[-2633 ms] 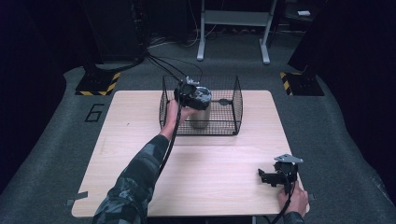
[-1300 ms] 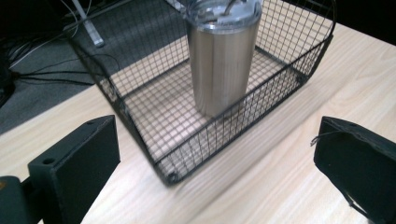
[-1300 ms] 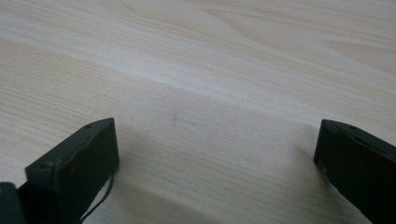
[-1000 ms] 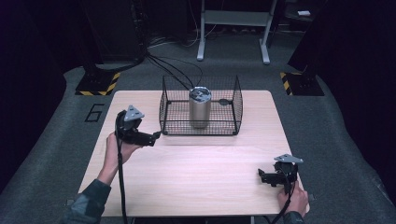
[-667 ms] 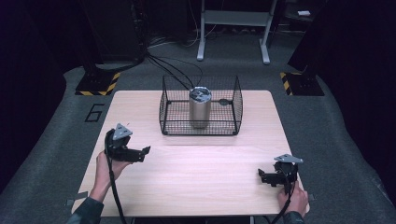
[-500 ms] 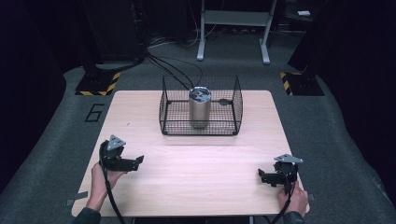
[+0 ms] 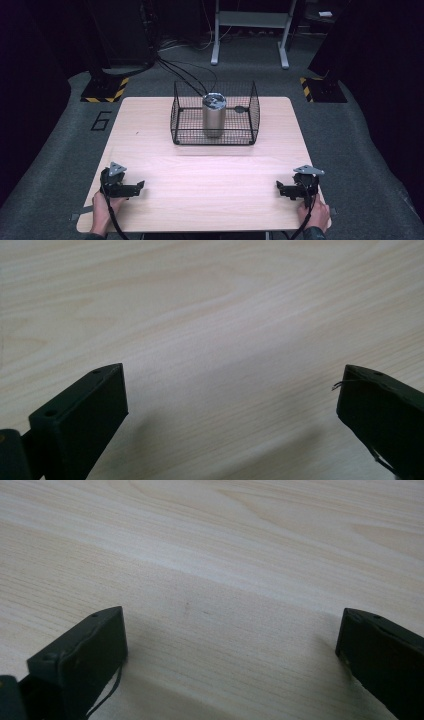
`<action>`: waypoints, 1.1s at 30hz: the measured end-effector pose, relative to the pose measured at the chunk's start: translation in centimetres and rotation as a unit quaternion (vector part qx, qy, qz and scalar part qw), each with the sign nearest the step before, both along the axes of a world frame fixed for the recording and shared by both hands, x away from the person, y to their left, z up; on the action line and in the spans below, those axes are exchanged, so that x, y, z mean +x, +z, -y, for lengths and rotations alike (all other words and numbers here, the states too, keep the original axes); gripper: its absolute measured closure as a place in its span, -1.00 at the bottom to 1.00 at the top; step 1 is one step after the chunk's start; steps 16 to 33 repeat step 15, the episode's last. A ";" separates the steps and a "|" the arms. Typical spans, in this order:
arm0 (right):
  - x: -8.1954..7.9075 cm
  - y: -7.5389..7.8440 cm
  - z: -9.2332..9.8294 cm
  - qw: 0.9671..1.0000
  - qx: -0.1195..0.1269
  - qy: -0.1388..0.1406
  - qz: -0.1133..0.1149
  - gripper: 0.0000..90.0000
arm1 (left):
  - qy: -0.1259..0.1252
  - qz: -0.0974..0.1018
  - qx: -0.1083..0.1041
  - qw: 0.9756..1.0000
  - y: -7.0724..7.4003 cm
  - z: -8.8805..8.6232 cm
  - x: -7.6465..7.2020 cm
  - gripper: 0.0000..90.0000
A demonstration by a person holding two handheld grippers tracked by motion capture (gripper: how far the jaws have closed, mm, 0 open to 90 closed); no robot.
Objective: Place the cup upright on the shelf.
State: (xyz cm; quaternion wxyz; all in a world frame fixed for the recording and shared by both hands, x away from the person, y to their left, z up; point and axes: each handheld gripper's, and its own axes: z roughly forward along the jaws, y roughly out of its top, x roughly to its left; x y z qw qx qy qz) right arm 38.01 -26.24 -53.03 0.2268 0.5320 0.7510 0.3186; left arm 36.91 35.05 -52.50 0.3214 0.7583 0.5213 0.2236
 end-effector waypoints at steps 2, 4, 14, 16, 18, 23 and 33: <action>0.0 0.0 0.0 1.000 0.000 0.000 0.000 -1.00 | 0.002 -0.001 0.004 1.000 -0.5 -0.1 -0.1 -1.00; 0.0 0.0 0.0 1.000 0.000 -0.001 0.000 -1.00 | 0.010 0.004 -0.005 1.000 -0.8 -0.2 -0.3 -1.00; 0.0 0.0 0.0 1.000 0.001 -0.001 -0.001 -1.00 | 0.014 0.005 -0.004 1.000 -0.8 -0.4 -0.2 -1.00; 0.0 0.0 0.0 1.000 0.001 -0.001 -0.001 -1.00 | 0.014 0.005 -0.004 1.000 -0.8 -0.4 -0.2 -1.00; 0.0 0.0 0.0 1.000 0.001 -0.001 -0.001 -1.00 | 0.014 0.005 -0.004 1.000 -0.8 -0.4 -0.2 -1.00; 0.0 0.0 0.0 1.000 0.001 -0.001 -0.001 -1.00 | 0.014 0.005 -0.004 1.000 -0.8 -0.4 -0.2 -1.00; 0.0 0.0 0.0 1.000 0.001 -0.001 -0.001 -1.00 | 0.014 0.005 -0.004 1.000 -0.8 -0.4 -0.2 -1.00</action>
